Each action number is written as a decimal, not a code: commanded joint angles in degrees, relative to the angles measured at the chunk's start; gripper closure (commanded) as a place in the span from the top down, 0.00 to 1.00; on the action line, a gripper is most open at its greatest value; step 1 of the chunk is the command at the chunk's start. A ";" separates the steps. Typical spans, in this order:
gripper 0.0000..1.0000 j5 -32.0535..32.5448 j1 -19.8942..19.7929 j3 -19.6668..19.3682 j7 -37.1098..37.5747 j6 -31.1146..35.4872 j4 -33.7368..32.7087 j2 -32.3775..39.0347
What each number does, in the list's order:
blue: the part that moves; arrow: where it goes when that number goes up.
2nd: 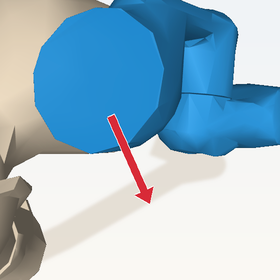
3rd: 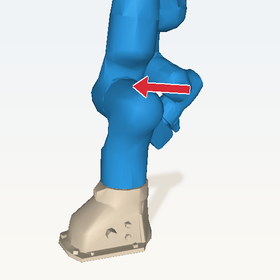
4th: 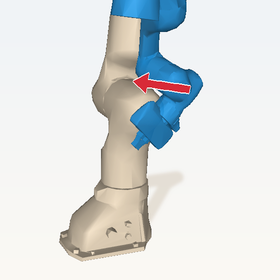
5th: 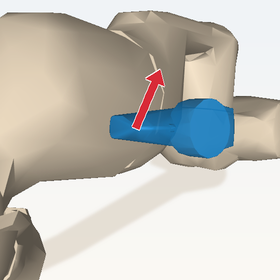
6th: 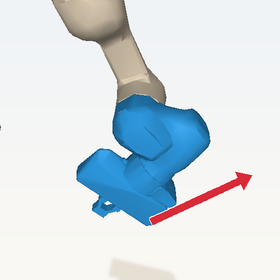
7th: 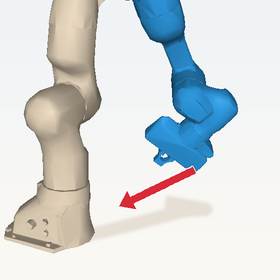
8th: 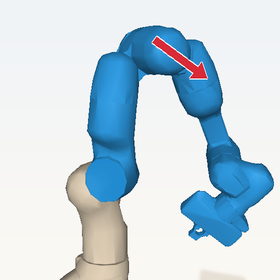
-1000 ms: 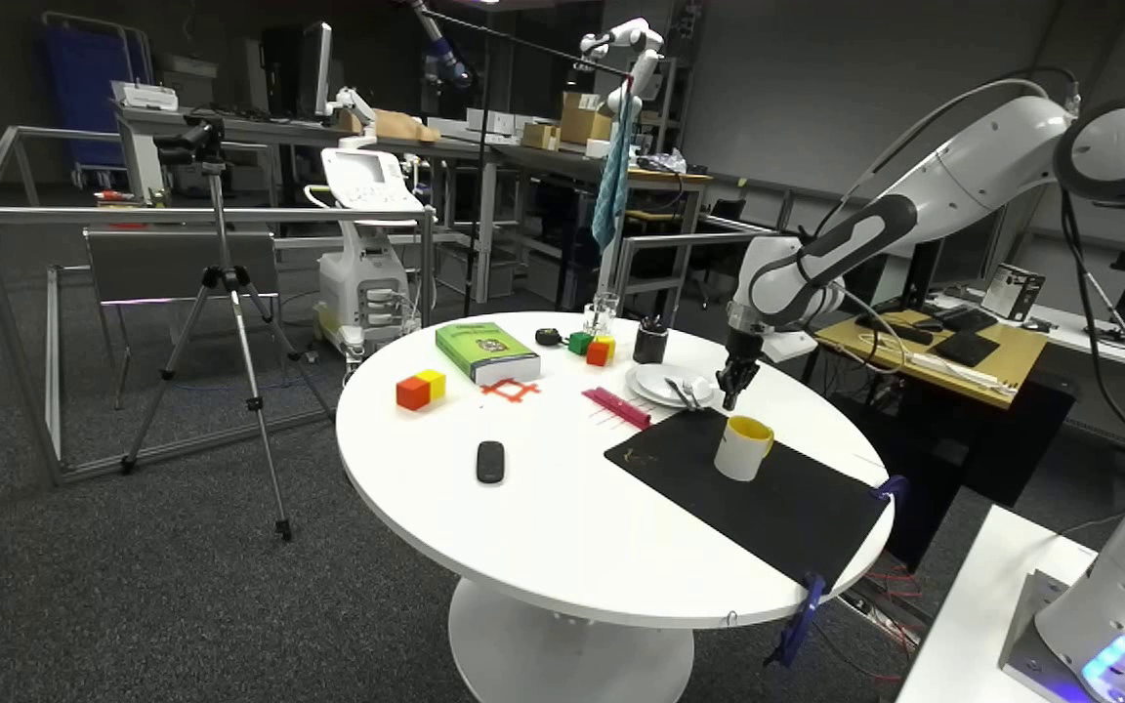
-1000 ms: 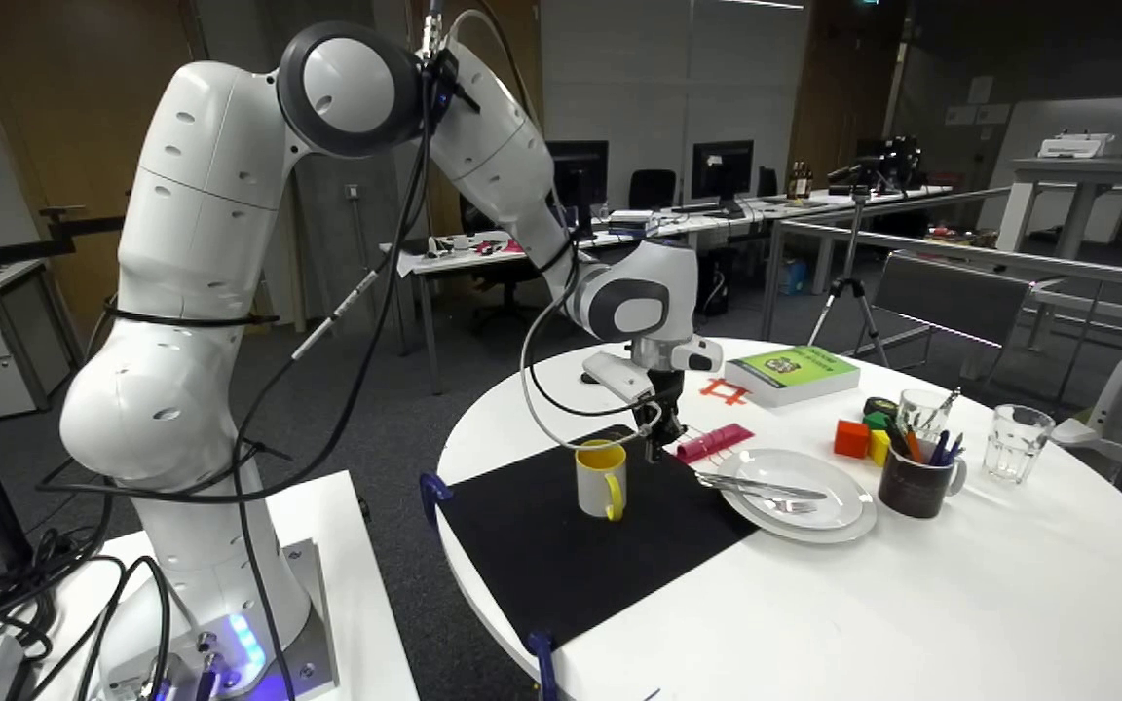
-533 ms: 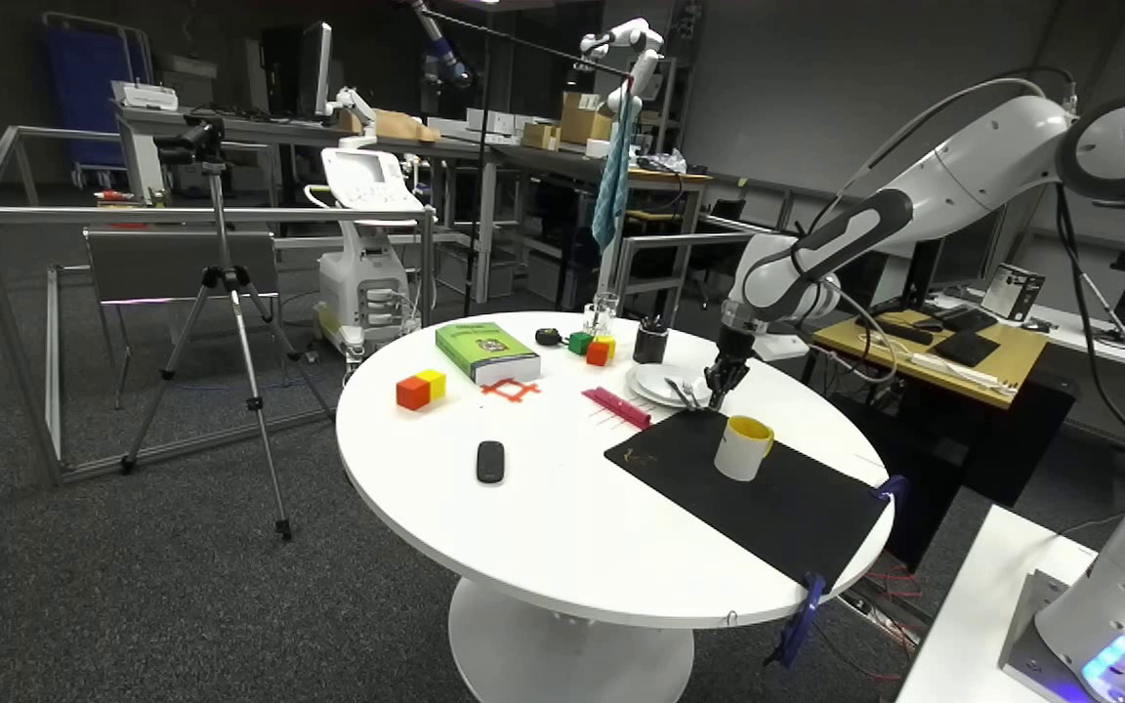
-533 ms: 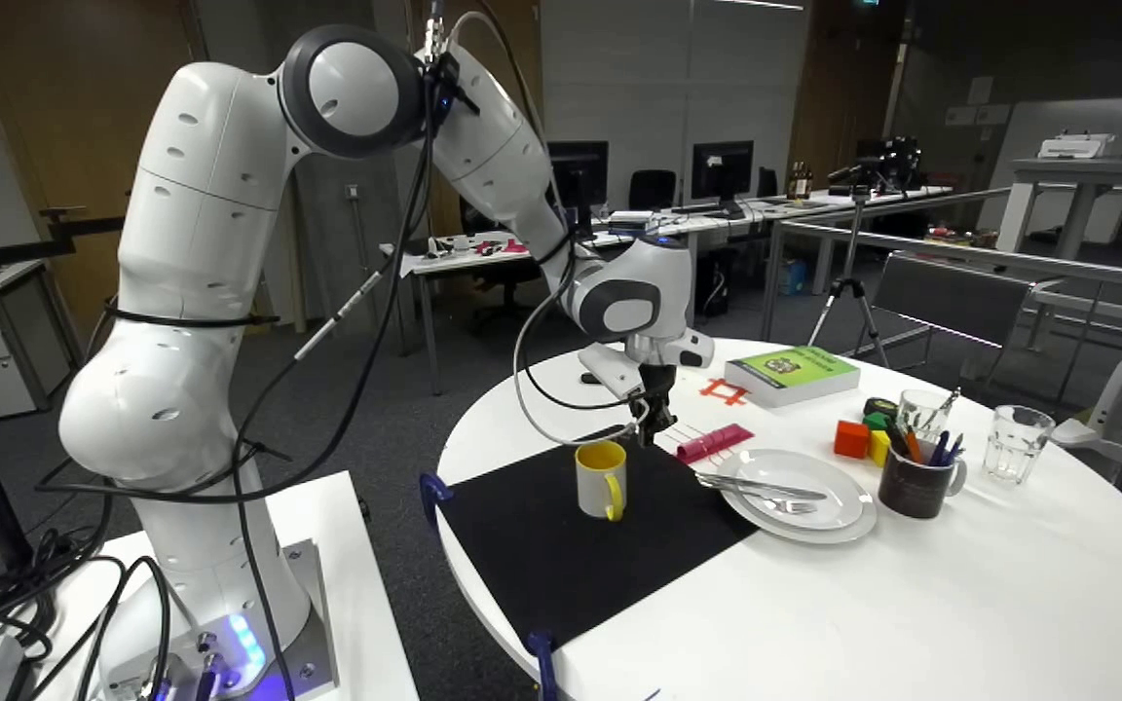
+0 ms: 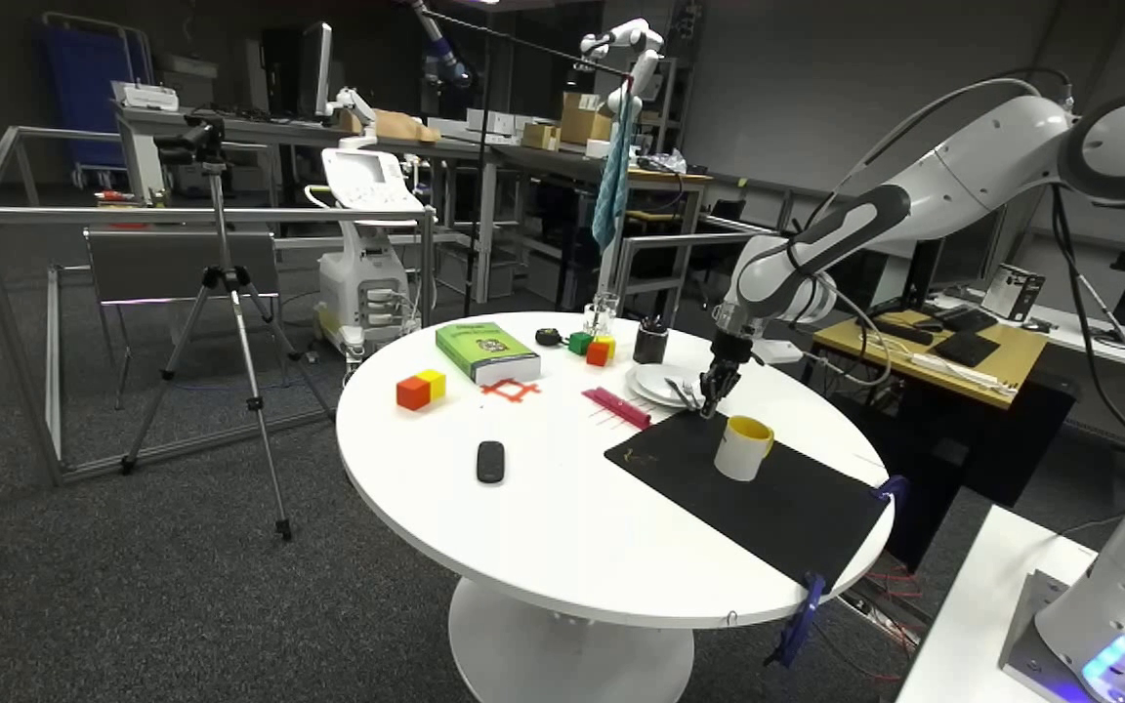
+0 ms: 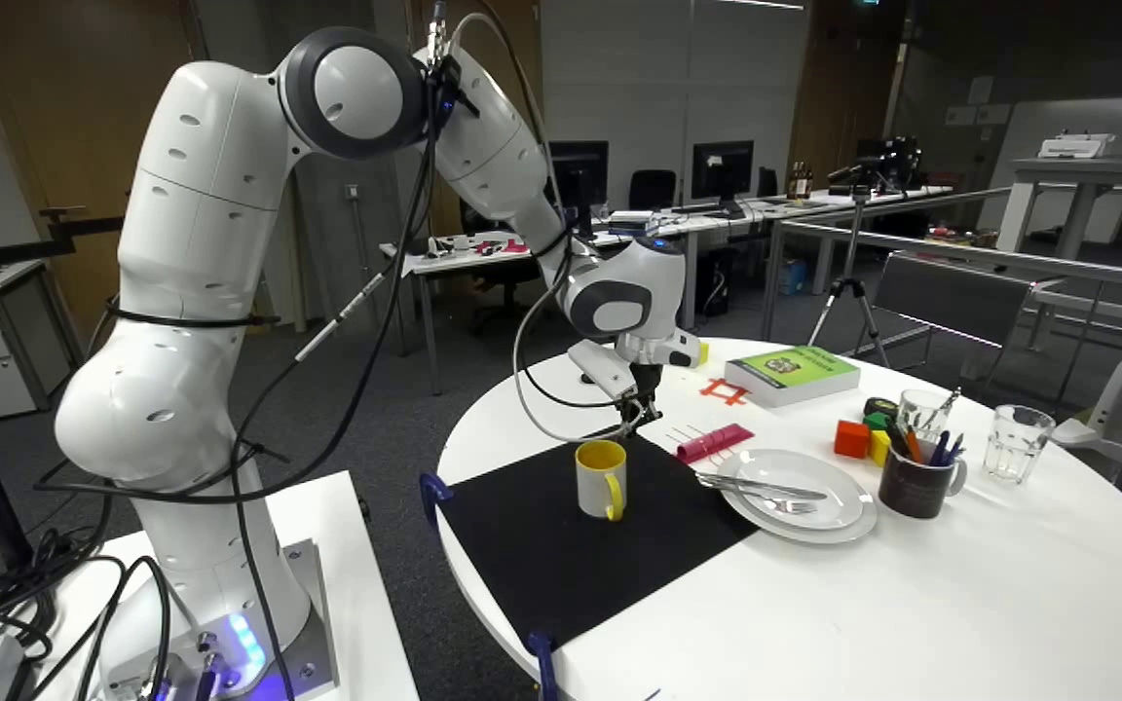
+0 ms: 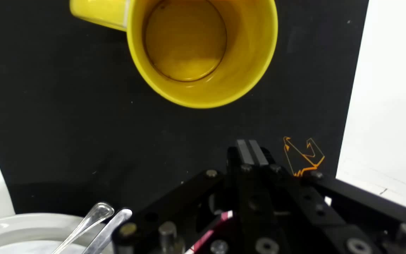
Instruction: Slide the white mug backward
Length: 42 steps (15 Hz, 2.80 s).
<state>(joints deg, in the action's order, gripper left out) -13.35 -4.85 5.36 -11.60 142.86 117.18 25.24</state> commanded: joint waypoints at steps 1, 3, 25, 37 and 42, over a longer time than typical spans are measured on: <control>0.00 -1.12 -1.68 1.22 -4.61 -4.40 1.25 -2.04; 0.00 -0.11 -1.37 0.75 -5.99 -6.59 1.35 -2.23; 0.00 5.94 -0.06 -1.07 -7.63 -13.99 0.60 -1.87; 0.00 4.27 -0.12 -0.82 -5.38 -6.02 1.15 -1.40; 0.00 4.49 -0.18 -0.77 -4.70 -3.95 1.28 -1.26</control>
<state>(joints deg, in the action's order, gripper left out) -8.58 -5.20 4.87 -17.13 137.23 117.19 24.91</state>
